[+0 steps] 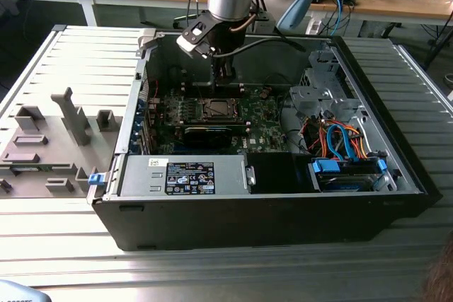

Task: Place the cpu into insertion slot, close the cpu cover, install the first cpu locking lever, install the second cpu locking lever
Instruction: 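Install the first cpu locking lever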

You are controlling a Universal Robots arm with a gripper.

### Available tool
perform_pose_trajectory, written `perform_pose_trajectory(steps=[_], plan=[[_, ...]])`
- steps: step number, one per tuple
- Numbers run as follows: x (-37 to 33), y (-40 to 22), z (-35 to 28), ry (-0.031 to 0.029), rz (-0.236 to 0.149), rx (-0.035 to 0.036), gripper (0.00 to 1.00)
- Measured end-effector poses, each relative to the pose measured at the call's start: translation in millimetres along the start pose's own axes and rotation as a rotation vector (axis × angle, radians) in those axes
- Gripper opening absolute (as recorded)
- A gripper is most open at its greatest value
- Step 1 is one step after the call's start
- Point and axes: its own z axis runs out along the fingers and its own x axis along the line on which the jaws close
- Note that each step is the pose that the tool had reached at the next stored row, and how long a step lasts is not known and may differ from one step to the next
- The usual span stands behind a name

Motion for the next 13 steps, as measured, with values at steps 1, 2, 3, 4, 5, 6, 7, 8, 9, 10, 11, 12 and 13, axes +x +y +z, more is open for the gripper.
perform_pose_trajectory(steps=[1, 2, 3, 4, 5, 6, 7, 8, 9, 10, 11, 12, 13], plan=[[0.0, 0.0, 0.0, -0.0001, -0.002, 0.0000, 0.11], [0.0, 0.0, 0.0, -0.0002, -0.004, 0.0000, 0.11], [0.0, 0.0, 0.0, -0.0003, -0.006, -0.0001, 0.11], [0.0, 0.0, 0.0, -0.0003, -0.008, -0.0002, 0.11], [0.0, 0.0, 0.0, -0.0005, -0.011, -0.0002, 0.11], [0.0, 0.0, 0.0, -0.0006, -0.013, -0.0002, 0.11], [0.0, 0.0, 0.0, -0.0007, -0.015, -0.0003, 0.11], [0.0, 0.0, 0.0, -0.0009, -0.019, -0.0003, 0.11], [0.0, 0.0, 0.0, -0.0011, -0.023, -0.0004, 0.11], [0.0, 0.0, 0.0, -0.0012, -0.026, -0.0004, 0.11], [0.0, 0.0, 0.0, -0.0013, -0.028, -0.0004, 0.11], [0.0, 0.0, 0.0, -0.0015, -0.031, -0.0005, 0.11], [0.0, 0.0, 0.0, -0.0016, -0.034, -0.0005, 0.11]])
